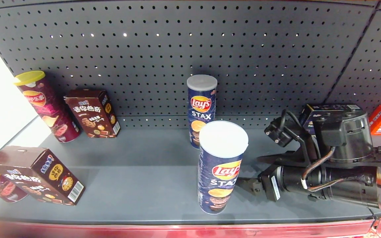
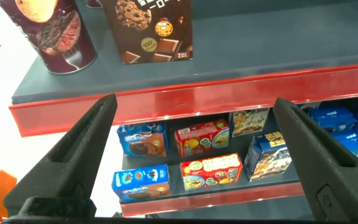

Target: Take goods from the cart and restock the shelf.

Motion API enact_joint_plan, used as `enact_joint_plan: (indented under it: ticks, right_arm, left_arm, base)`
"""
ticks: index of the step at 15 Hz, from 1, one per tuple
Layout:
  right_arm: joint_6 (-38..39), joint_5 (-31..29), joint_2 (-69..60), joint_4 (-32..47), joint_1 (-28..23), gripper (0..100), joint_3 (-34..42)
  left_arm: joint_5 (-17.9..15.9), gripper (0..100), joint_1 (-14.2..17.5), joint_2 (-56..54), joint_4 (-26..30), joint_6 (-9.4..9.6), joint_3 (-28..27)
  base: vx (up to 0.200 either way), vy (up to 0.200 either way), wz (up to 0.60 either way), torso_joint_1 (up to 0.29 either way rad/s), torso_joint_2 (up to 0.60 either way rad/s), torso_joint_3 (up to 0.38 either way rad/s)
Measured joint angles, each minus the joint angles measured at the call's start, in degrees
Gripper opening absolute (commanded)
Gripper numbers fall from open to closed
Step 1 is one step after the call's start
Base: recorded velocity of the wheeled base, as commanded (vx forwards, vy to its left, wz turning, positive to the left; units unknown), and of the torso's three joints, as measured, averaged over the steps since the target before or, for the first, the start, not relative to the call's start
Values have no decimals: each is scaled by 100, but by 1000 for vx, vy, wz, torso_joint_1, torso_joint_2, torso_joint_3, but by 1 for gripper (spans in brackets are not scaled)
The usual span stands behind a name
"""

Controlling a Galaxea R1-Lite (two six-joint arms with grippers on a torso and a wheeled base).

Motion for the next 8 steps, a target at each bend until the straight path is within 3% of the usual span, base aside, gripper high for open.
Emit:
enact_joint_plan:
  ticks: [8]
  right_arm:
    - [0,18,-195,-10,33,100,223]
  left_arm:
    - [11,100,0,0,0,6,0]
  base:
    - [0,0,0,0,0,0]
